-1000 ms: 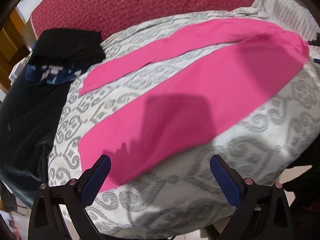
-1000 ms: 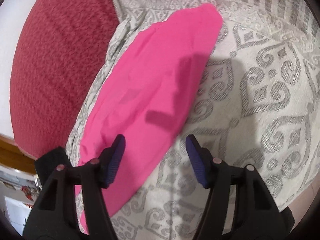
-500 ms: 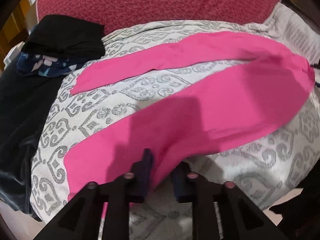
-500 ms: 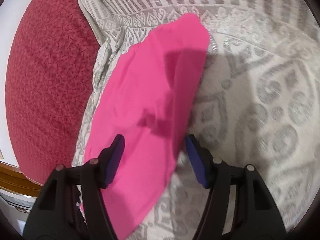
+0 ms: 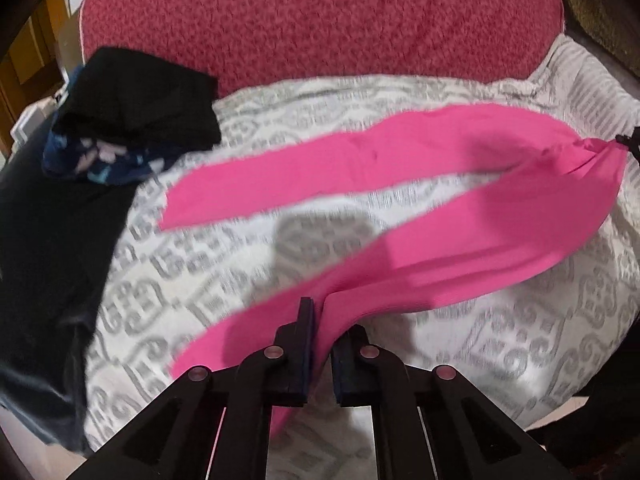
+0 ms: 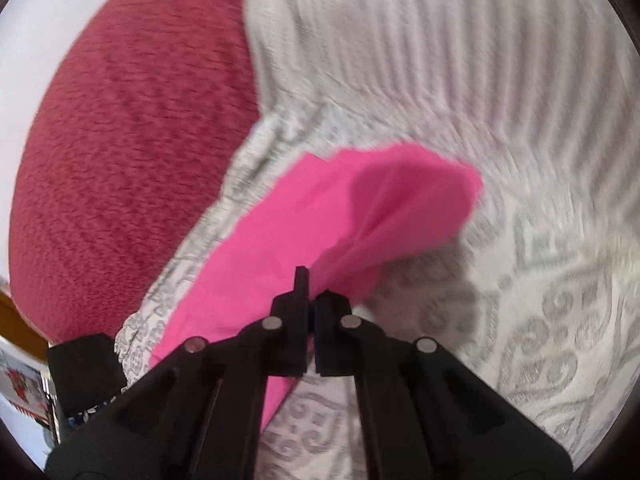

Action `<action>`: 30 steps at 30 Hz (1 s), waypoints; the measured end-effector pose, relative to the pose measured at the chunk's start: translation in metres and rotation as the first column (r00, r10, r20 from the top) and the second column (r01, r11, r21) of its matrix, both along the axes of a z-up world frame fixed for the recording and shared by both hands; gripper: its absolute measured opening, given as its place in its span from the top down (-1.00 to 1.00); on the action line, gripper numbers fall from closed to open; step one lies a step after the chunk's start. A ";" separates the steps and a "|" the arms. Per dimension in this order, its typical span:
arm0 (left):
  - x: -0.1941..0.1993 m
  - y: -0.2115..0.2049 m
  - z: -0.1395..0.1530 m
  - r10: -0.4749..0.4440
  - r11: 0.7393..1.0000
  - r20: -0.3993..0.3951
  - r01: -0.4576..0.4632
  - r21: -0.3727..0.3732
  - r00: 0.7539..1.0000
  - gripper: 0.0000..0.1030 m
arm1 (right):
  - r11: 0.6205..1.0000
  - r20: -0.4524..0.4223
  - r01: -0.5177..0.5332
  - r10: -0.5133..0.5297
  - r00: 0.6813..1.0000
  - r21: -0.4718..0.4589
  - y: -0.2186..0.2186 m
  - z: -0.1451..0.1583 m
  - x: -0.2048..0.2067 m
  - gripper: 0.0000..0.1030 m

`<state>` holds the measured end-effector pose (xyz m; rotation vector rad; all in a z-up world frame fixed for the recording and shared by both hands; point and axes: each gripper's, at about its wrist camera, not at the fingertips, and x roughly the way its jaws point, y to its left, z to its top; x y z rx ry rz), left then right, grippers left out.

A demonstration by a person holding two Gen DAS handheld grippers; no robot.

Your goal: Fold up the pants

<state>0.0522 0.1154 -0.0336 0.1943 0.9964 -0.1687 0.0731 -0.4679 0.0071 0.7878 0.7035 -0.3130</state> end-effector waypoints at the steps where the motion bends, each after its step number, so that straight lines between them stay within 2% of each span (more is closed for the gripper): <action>1: 0.007 0.000 0.007 -0.006 1.000 0.008 0.006 0.006 1.000 0.88 | 1.000 0.007 -0.009 0.009 1.000 -0.020 0.002 0.007 0.006 0.95; 4: 0.025 0.001 0.021 -0.013 0.999 0.028 0.012 0.040 1.000 0.88 | 0.997 0.016 -0.033 0.035 0.999 -0.072 0.008 0.024 0.029 0.95; 7: 0.063 0.008 0.034 -0.007 0.996 0.030 0.004 0.086 1.000 0.88 | 0.992 0.009 -0.057 0.058 0.998 -0.111 0.014 0.037 0.060 0.95; 10: 0.109 0.021 0.035 0.032 0.993 -0.001 -0.032 0.112 0.999 0.88 | 0.988 -0.026 -0.079 0.076 0.997 -0.136 0.019 0.039 0.099 0.95; 14: 0.170 0.033 0.019 0.086 0.986 -0.039 -0.079 0.145 0.996 0.87 | 0.982 -0.101 -0.113 0.098 0.990 -0.150 0.025 0.026 0.158 0.95; 20: 0.239 0.044 -0.027 0.140 0.976 -0.155 -0.110 0.188 0.978 0.72 | 0.966 -0.291 -0.167 0.105 0.951 -0.199 0.038 -0.029 0.243 0.91; 22: 0.252 0.046 -0.041 0.146 0.971 -0.179 -0.106 0.217 0.973 0.50 | 0.962 -0.353 -0.168 0.084 0.932 -0.215 0.036 -0.051 0.263 0.87; 23: 0.253 0.046 -0.045 0.144 0.966 -0.180 -0.099 0.237 0.973 0.44 | 0.960 -0.373 -0.163 0.070 0.925 -0.226 0.034 -0.059 0.269 0.79; 25: 0.253 0.048 -0.050 0.134 0.958 -0.180 -0.081 0.275 0.974 0.14 | 0.953 -0.402 -0.160 0.045 0.914 -0.257 0.029 -0.071 0.273 0.63; 26: 0.252 0.050 -0.050 0.125 0.954 -0.177 -0.070 0.290 0.976 0.08 | 0.947 -0.421 -0.165 0.035 0.906 -0.276 0.026 -0.075 0.273 0.51; 30: 0.247 0.060 -0.041 0.113 0.944 -0.159 -0.056 0.327 0.981 -0.27 | 0.933 -0.430 -0.174 0.024 0.902 -0.313 0.012 -0.077 0.259 0.47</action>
